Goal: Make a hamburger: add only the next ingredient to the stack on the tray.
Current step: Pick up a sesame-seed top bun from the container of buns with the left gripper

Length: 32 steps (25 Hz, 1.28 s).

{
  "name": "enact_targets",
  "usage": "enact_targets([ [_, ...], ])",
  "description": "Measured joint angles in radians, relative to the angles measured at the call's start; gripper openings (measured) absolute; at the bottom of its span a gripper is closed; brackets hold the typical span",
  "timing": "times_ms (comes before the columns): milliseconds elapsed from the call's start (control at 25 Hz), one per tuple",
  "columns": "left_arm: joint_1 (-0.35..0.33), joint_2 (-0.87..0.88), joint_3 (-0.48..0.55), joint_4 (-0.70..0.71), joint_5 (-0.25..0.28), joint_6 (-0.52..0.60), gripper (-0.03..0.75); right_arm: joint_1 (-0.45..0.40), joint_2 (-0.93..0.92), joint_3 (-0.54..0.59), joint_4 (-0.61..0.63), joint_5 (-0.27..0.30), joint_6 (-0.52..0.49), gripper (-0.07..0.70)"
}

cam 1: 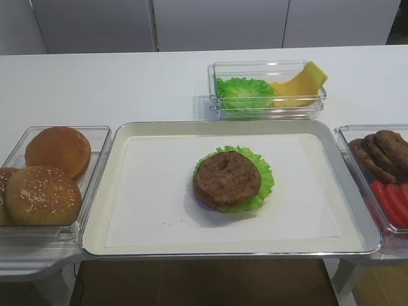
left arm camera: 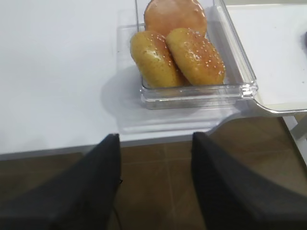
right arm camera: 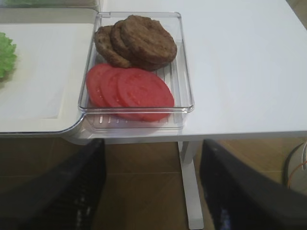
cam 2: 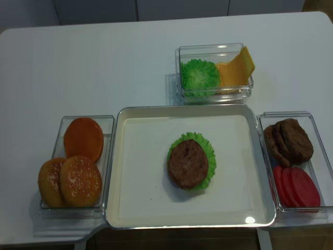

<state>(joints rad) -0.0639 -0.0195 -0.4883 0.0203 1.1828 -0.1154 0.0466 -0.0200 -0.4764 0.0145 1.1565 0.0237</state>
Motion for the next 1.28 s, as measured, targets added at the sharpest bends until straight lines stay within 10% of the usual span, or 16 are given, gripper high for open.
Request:
enact_targets([
  [320,0.0,0.081,-0.088,0.003,-0.019,0.0,0.379,0.0,0.0,0.0,0.0,0.0,0.002,0.467],
  [880,0.0,0.771,-0.234,-0.006,-0.212,-0.107,0.461,0.0,0.0,0.0,0.001,0.0,0.002,0.467],
  [1280,0.065,1.113,-0.311,-0.071,-0.243,-0.109,0.461,0.0,0.0,0.0,0.001,0.0,0.002,0.467],
])
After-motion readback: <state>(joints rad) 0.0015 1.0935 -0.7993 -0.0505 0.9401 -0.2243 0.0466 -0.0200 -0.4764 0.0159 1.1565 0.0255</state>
